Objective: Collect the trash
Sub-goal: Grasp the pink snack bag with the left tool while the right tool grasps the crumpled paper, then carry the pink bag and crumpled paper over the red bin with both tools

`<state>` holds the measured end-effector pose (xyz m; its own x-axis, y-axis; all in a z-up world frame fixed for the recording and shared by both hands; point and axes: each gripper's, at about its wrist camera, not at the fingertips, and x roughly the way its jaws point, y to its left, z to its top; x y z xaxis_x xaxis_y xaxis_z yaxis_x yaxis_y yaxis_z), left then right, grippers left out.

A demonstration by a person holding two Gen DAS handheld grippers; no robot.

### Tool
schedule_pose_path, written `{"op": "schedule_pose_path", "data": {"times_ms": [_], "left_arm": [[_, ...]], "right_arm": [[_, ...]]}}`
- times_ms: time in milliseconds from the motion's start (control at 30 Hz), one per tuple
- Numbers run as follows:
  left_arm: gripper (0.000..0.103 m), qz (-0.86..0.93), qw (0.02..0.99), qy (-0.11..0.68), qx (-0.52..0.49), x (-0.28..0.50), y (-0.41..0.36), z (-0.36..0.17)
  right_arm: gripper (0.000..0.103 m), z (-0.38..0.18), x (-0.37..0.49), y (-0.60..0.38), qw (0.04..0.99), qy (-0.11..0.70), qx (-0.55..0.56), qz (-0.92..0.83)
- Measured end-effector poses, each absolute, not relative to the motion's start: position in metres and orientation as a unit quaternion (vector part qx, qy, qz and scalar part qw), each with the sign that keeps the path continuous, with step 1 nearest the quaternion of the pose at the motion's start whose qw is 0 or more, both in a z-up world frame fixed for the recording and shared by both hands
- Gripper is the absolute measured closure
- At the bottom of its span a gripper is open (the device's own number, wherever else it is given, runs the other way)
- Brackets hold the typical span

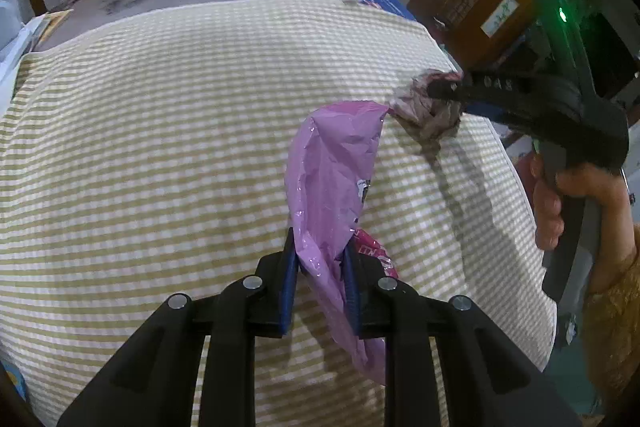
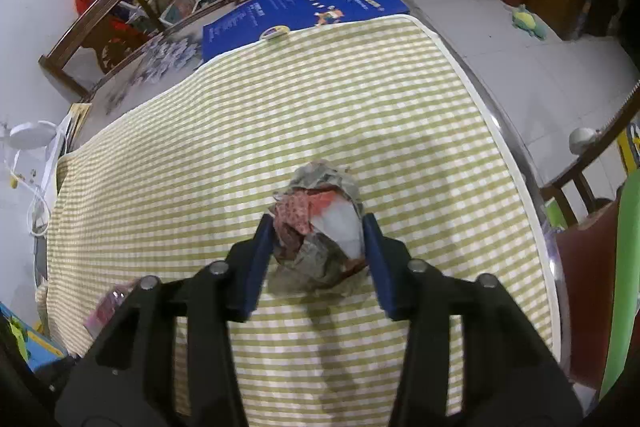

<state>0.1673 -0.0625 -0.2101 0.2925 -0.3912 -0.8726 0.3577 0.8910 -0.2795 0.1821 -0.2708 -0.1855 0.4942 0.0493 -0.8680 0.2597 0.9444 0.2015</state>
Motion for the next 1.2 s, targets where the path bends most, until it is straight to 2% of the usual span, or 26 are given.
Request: {"op": "schedule_pose_path", "data": {"times_ms": [567, 1200], "left_arm": [[0.085, -0.238, 0.838, 0.491, 0.003, 0.134, -0.056, -0.151], [0.084, -0.287, 0.834, 0.470, 0.039, 0.084, -0.134, -0.126]], "right_arm": [[0.064, -0.080, 0.066, -0.252, 0.906, 0.408, 0.106, -0.051], [0.064, -0.063, -0.014, -0.317, 0.910, 0.377, 0.136, -0.108]]}}
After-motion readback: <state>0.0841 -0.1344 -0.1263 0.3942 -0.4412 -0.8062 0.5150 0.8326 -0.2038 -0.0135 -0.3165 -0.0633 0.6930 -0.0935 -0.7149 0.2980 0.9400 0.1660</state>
